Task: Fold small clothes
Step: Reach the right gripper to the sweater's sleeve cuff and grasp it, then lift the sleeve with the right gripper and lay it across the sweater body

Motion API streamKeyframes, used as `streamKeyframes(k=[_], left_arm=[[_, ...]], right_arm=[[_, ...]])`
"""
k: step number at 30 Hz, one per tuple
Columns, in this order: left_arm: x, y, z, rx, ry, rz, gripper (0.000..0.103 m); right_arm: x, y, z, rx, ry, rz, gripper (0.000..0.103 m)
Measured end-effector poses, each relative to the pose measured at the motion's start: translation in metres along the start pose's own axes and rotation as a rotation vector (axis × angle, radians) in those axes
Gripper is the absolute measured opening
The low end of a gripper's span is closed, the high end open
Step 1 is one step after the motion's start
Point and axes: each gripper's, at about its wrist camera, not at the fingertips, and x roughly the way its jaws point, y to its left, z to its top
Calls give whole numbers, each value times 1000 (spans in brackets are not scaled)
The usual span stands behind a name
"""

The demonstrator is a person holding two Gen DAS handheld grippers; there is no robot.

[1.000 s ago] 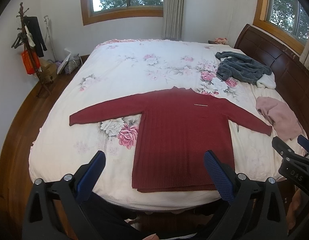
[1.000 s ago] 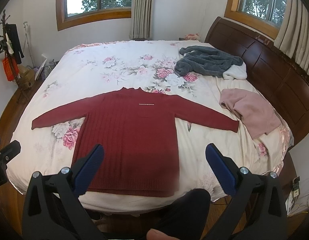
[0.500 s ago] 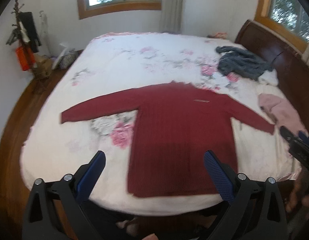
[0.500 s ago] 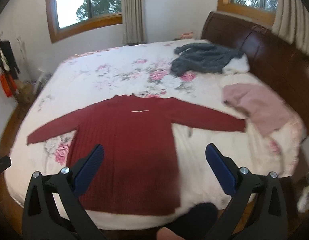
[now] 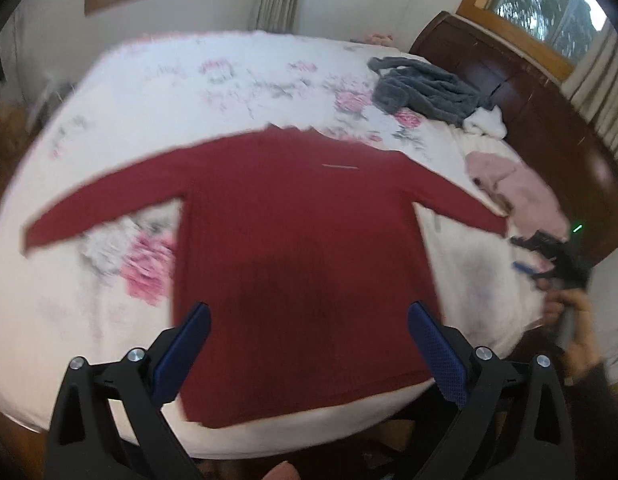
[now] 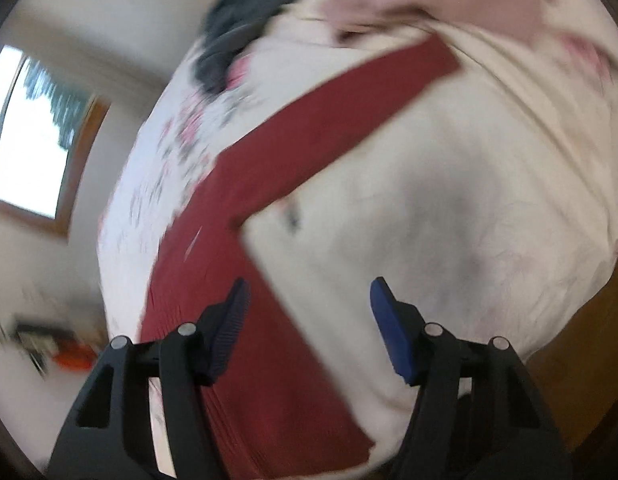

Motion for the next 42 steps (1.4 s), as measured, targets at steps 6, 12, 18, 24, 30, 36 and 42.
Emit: streamKeyframes(k=[6,12,18,24,30,36,42], left_arm=[[36,5,1,-37,68,-9,99],[60,8,2,-122,125,-83,99],[76,9,1,-190,153,-100,99],[87,10,2,-232,176,-130,99],[98,32,-3,-378,225,-250,99],[99,48,-5,-428,224,-277,99],[86,59,6,-412,172,-295,99]], right_arm=[[23,-88,81,303,-70,149,60],[50,-151,149,506,-168,256,47],[77,-170,184,578,-191,251,45],[95,-170,188,587,-190,222,45],[110,-156,203,572,-199,201,44],[111,-126,220,476,-191,174,15],[85,-50,228,263,-234,140,14]])
